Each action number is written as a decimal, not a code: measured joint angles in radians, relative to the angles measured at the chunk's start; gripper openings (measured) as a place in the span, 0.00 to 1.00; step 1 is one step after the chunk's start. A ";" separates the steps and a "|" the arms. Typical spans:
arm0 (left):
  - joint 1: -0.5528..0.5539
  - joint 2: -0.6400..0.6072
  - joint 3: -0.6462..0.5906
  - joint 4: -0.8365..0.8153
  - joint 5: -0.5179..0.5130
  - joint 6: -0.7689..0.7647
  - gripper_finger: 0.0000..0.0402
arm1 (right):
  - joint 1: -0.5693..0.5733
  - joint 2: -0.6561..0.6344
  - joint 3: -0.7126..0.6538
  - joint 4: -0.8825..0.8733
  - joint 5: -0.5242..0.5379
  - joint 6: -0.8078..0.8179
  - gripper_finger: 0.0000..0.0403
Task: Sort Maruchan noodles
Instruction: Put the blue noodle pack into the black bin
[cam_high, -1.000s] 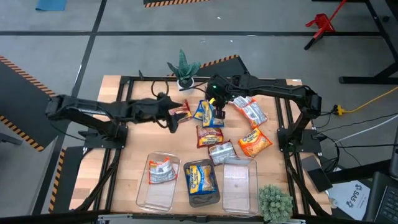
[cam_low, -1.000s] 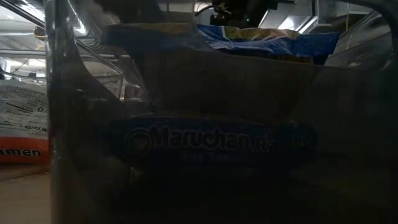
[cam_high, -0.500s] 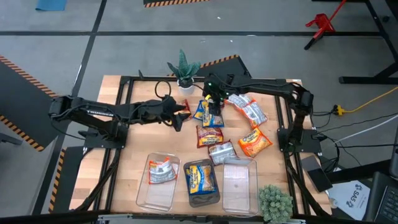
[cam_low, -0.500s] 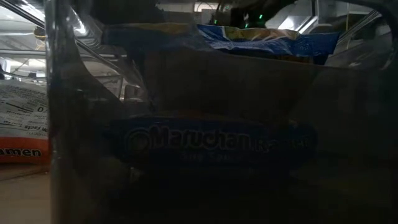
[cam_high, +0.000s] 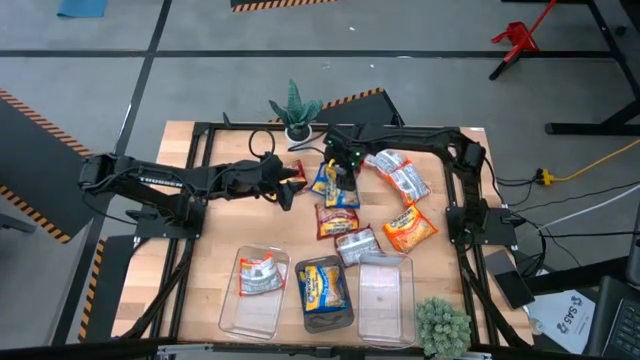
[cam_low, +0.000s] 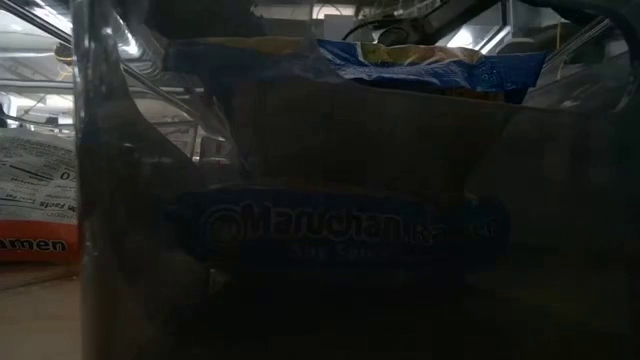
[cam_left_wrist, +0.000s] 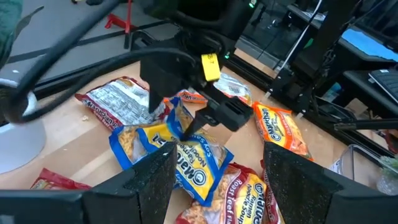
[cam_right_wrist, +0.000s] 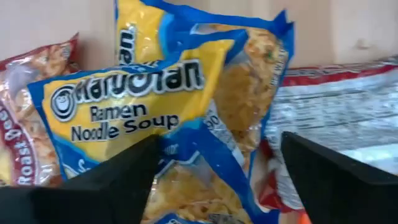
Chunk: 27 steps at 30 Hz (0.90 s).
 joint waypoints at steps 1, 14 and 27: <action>0.000 0.000 0.000 0.000 0.000 0.000 0.58 | 0.001 0.001 0.000 0.001 0.004 0.000 0.70; 0.000 0.000 0.000 -0.009 -0.002 -0.012 0.58 | 0.012 0.001 0.007 -0.033 0.044 0.028 0.03; 0.024 0.008 -0.046 -0.045 -0.071 -0.136 0.58 | 0.052 -0.033 0.180 -0.063 0.054 0.056 0.00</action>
